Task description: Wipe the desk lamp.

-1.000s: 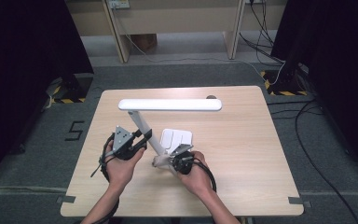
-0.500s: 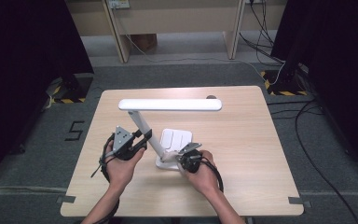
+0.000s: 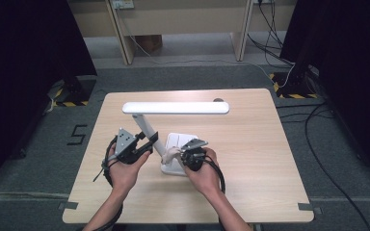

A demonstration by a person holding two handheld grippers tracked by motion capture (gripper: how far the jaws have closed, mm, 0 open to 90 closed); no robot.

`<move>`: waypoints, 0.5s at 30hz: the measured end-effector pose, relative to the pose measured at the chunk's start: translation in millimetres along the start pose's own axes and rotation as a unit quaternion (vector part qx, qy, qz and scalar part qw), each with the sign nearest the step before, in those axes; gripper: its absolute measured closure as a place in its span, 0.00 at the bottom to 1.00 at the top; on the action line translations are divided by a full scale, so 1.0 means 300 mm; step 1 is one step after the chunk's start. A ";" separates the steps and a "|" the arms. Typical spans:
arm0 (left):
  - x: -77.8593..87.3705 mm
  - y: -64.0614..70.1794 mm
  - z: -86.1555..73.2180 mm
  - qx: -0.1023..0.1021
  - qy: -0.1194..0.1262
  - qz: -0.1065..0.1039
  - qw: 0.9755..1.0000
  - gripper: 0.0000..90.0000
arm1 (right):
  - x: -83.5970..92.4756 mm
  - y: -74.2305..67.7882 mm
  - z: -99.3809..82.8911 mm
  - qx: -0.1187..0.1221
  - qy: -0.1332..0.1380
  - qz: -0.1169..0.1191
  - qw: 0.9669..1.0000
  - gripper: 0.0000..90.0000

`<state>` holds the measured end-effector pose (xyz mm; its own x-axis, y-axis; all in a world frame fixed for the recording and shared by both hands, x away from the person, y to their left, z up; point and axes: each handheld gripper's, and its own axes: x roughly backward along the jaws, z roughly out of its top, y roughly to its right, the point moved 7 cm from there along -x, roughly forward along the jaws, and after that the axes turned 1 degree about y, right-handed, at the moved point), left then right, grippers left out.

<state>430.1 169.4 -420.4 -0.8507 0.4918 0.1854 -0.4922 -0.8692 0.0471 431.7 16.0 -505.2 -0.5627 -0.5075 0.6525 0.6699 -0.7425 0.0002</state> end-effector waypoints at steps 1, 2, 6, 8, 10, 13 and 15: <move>0.000 -0.001 0.000 0.000 0.000 -0.001 1.000 0.65 | -0.005 -0.008 0.008 -0.003 0.001 0.000 1.000 0.95; 0.000 -0.002 0.001 -0.001 0.000 0.000 1.000 0.66 | -0.011 -0.015 0.010 -0.005 -0.001 0.003 1.000 0.95; 0.004 -0.002 0.002 -0.005 -0.001 0.001 1.000 0.67 | -0.045 -0.040 0.012 -0.005 -0.008 0.010 1.000 0.95; 0.003 -0.002 0.002 -0.005 -0.001 0.001 1.000 0.67 | -0.057 -0.049 0.007 -0.004 -0.018 0.012 1.000 0.95; 0.003 -0.002 0.001 -0.006 -0.002 0.001 1.000 0.67 | -0.067 -0.056 0.006 -0.006 -0.022 0.014 1.000 0.95; 0.003 -0.002 0.001 -0.006 -0.002 0.002 1.000 0.67 | -0.080 -0.061 0.004 -0.015 -0.026 0.017 0.999 0.95; 0.003 -0.002 0.001 -0.006 -0.003 0.002 1.000 0.68 | -0.084 -0.060 0.003 -0.017 -0.028 0.018 0.999 0.95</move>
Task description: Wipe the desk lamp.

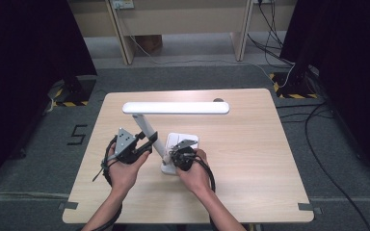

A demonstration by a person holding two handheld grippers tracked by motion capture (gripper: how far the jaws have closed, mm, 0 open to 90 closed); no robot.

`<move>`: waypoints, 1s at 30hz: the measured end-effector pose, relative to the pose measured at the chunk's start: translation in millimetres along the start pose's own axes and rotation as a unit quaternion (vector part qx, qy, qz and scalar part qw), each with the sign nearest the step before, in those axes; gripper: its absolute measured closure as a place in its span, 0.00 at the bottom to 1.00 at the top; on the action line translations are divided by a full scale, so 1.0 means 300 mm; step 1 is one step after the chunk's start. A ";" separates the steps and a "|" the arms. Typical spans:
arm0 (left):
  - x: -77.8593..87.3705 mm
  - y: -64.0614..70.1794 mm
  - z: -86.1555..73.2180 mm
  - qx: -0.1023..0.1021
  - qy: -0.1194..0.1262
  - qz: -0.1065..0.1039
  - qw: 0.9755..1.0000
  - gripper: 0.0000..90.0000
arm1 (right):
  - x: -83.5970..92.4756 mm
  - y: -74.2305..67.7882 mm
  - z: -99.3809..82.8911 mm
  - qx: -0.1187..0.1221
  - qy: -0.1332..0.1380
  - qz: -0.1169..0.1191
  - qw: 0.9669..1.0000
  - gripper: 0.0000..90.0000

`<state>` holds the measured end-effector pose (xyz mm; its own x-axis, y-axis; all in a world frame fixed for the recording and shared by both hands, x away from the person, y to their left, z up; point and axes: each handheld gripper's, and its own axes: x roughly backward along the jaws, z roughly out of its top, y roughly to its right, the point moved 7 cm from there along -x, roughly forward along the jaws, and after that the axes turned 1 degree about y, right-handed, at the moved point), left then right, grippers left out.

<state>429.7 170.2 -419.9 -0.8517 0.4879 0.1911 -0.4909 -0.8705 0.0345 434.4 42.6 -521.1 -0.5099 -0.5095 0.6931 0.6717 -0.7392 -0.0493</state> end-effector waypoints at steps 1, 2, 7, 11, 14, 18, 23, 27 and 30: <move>-0.001 0.001 0.000 0.000 -0.001 0.000 1.000 0.68 | -0.002 0.002 -0.001 -0.001 -0.001 0.001 1.000 0.95; -0.002 0.001 -0.001 0.000 -0.001 0.000 1.000 0.67 | -0.005 0.004 -0.002 -0.002 -0.003 0.000 1.000 0.95; -0.005 -0.001 0.001 0.005 0.000 -0.002 1.000 0.67 | -0.024 0.009 -0.021 -0.014 -0.016 -0.002 1.000 0.95; -0.012 0.000 0.006 0.009 0.002 -0.004 1.000 0.66 | -0.031 0.014 -0.039 -0.011 -0.018 -0.004 1.000 0.95; -0.016 0.000 0.008 0.008 0.002 -0.001 1.000 0.66 | -0.029 0.018 -0.042 -0.005 -0.020 -0.008 1.000 0.95; -0.014 -0.004 0.005 0.005 0.000 0.004 1.000 0.70 | -0.027 0.024 -0.045 0.003 -0.024 -0.013 1.000 0.95; -0.013 -0.006 0.005 0.002 0.000 0.009 1.000 0.73 | -0.018 0.036 -0.053 0.008 -0.025 -0.020 0.999 0.95; -0.011 -0.005 0.004 -0.002 -0.001 0.012 1.000 0.74 | -0.011 0.048 -0.059 0.010 -0.026 -0.025 0.999 0.95; -0.011 -0.005 0.004 -0.001 -0.002 0.012 1.000 0.74 | -0.003 0.058 -0.066 0.007 -0.027 -0.030 0.999 0.95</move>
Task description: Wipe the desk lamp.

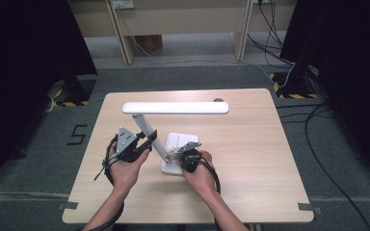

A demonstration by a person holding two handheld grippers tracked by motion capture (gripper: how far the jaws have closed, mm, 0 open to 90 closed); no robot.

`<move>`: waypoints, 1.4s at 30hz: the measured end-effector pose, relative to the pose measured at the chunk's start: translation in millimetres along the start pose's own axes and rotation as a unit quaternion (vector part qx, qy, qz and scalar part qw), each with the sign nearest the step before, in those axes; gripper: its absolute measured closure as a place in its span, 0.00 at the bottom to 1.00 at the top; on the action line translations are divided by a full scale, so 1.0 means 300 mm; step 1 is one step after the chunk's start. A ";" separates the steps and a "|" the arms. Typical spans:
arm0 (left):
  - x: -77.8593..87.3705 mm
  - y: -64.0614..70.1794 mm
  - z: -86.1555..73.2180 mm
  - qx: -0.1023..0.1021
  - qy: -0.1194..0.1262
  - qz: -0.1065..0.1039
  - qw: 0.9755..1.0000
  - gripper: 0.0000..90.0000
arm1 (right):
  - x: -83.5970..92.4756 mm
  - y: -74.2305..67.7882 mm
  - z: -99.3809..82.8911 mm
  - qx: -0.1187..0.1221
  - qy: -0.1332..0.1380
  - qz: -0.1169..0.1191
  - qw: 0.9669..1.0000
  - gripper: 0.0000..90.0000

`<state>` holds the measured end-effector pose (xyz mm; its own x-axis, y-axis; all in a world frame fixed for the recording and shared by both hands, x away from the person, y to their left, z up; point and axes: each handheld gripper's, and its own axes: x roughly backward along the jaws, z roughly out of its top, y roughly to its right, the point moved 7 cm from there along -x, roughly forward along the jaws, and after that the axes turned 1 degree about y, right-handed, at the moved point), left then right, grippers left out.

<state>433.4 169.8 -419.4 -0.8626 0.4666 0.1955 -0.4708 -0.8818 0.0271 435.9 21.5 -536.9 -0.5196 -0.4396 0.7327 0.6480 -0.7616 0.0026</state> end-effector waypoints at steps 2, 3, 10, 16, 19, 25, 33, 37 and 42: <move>0.000 0.001 0.000 -0.001 0.000 0.001 1.000 0.74 | 0.005 0.014 -0.006 -0.001 0.002 -0.005 1.000 0.95; 0.000 0.000 0.000 -0.002 0.000 0.001 1.000 0.74 | 0.008 0.019 -0.010 -0.003 0.002 -0.007 1.000 0.95; 0.001 0.001 0.000 -0.001 0.000 0.002 1.000 0.74 | 0.022 0.052 -0.026 -0.005 0.002 -0.020 1.000 0.95; 0.000 0.002 0.001 0.002 0.001 0.001 1.000 0.74 | 0.033 0.081 -0.038 -0.013 0.003 -0.027 1.000 0.95; 0.001 0.001 0.000 0.002 0.001 0.004 1.000 0.74 | 0.037 0.090 -0.040 -0.014 0.002 -0.030 0.999 0.95; 0.002 0.003 -0.002 0.000 0.002 0.006 1.000 0.74 | 0.051 0.107 -0.031 -0.018 0.010 -0.036 0.999 0.95; 0.002 0.005 -0.002 0.000 0.002 0.006 1.000 0.74 | 0.053 0.112 0.016 -0.023 0.033 -0.029 0.999 0.95; 0.003 0.005 -0.001 0.000 0.001 0.006 1.000 0.74 | 0.045 0.095 0.059 -0.023 0.043 -0.023 0.999 0.95; 0.004 0.007 -0.001 -0.001 0.001 0.005 1.000 0.74 | 0.022 0.071 0.115 -0.017 0.052 -0.010 0.998 0.95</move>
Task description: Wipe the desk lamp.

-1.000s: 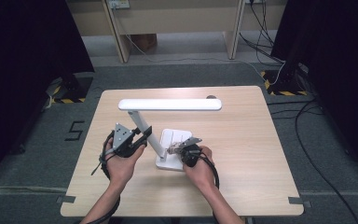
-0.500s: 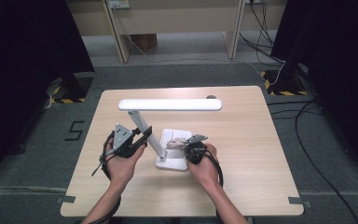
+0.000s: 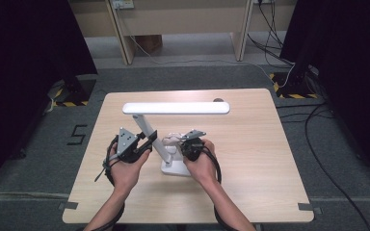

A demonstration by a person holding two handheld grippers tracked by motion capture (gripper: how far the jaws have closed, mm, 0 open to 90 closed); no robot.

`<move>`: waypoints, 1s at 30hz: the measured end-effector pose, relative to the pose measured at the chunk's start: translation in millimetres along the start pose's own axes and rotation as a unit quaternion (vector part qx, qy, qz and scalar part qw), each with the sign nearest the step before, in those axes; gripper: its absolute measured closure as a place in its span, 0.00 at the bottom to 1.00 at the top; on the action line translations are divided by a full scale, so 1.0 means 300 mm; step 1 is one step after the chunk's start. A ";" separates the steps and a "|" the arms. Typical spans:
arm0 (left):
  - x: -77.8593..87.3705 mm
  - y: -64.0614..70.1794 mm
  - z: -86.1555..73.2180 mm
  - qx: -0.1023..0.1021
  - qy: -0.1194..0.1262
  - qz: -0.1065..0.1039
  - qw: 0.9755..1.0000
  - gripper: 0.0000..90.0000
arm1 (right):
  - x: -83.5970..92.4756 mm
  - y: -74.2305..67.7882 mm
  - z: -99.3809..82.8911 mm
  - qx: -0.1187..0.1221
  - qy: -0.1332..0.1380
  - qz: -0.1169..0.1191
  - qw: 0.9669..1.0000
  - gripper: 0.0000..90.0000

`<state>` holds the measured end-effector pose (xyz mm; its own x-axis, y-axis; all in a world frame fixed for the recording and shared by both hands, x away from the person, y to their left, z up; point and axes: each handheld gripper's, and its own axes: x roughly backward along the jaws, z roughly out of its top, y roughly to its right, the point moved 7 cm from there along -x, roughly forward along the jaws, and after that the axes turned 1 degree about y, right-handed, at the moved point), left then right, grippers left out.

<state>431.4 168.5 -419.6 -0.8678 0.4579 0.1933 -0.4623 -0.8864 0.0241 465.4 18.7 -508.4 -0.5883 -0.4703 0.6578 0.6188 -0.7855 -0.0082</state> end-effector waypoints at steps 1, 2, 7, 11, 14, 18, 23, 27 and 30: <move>0.000 0.001 0.000 0.001 0.001 0.000 1.000 0.74 | -0.007 -0.006 0.008 0.001 0.002 0.003 1.000 0.95; 0.001 0.001 0.000 0.000 0.000 0.000 1.000 0.74 | -0.013 -0.012 0.015 0.004 0.003 0.007 1.000 0.95; 0.001 0.003 0.000 0.000 0.000 -0.001 1.000 0.74 | -0.045 -0.037 0.053 0.010 0.004 0.017 1.000 0.95; 0.003 0.008 -0.001 0.000 0.000 -0.002 1.000 0.73 | -0.063 -0.048 0.072 0.014 0.007 0.024 1.000 0.95; 0.007 0.012 -0.002 -0.003 0.000 -0.003 1.000 0.73 | -0.077 -0.054 0.078 0.013 0.009 0.030 0.999 0.95; 0.013 0.023 -0.004 -0.005 0.001 -0.007 1.000 0.72 | -0.091 -0.062 0.081 0.012 0.013 0.035 0.999 0.95; 0.020 0.032 -0.007 -0.005 0.003 -0.009 1.000 0.72 | -0.094 -0.059 0.072 0.009 0.017 0.037 0.999 0.95; 0.026 0.040 -0.008 -0.005 0.004 -0.010 1.000 0.71 | -0.100 -0.064 0.069 0.015 0.016 0.037 0.999 0.95; 0.030 0.047 -0.010 -0.003 0.006 -0.010 1.000 0.71 | -0.105 -0.070 0.072 0.017 0.012 0.040 0.999 0.95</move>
<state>416.5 160.4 -420.5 -0.8610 0.4756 0.1802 -0.4800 -0.8770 0.0208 482.1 58.8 -512.7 -0.5487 -0.5403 0.6380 0.6806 -0.7319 -0.0345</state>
